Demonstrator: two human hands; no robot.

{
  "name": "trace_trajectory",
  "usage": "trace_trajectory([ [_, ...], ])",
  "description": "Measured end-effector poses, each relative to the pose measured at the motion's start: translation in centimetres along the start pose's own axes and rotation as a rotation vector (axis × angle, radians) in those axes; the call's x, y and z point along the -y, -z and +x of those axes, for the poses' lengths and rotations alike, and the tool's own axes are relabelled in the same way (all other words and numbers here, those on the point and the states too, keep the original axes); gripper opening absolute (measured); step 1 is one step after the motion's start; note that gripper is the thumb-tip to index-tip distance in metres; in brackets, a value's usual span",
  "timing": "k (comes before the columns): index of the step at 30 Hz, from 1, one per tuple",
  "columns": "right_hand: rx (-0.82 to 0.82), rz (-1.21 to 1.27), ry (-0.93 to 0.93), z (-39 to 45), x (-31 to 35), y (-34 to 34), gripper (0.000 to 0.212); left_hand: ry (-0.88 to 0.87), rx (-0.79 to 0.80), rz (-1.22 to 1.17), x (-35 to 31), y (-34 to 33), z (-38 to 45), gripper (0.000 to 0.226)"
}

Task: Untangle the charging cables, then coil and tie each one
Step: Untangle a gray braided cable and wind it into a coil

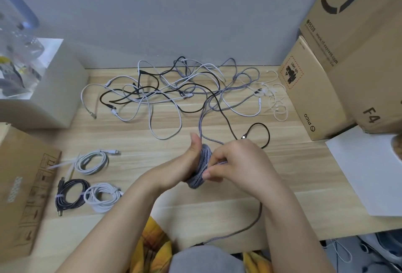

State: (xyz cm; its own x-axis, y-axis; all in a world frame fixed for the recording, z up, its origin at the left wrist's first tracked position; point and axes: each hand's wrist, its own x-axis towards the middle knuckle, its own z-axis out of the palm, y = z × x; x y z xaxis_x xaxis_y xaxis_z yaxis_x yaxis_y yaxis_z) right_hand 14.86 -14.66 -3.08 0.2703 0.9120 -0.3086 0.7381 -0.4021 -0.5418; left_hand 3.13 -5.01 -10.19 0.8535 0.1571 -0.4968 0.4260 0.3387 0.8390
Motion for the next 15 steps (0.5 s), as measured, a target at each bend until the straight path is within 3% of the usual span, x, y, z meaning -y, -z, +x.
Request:
trace_trajectory([
  [4, -0.065, 0.175, -0.023, 0.2, -0.4, 0.0, 0.017, 0.009, 0.246, 0.109, -1.7, 0.4, -1.7, 0.099],
  [9, -0.259, 0.381, -0.015, 0.5, -1.4, 0.4, 0.028, 0.010, 0.429, 0.039, -1.7, 1.6, -1.3, 0.129],
  [12, -0.370, 0.597, -0.030, 1.3, -3.0, 1.1, 0.016, -0.177, 0.596, -0.281, -1.5, 2.2, -1.2, 0.134],
  [15, -0.239, 0.653, -0.001, 2.0, -3.5, 0.0, 0.019, -0.408, 0.759, -0.849, -2.0, 1.6, -0.6, 0.127],
])
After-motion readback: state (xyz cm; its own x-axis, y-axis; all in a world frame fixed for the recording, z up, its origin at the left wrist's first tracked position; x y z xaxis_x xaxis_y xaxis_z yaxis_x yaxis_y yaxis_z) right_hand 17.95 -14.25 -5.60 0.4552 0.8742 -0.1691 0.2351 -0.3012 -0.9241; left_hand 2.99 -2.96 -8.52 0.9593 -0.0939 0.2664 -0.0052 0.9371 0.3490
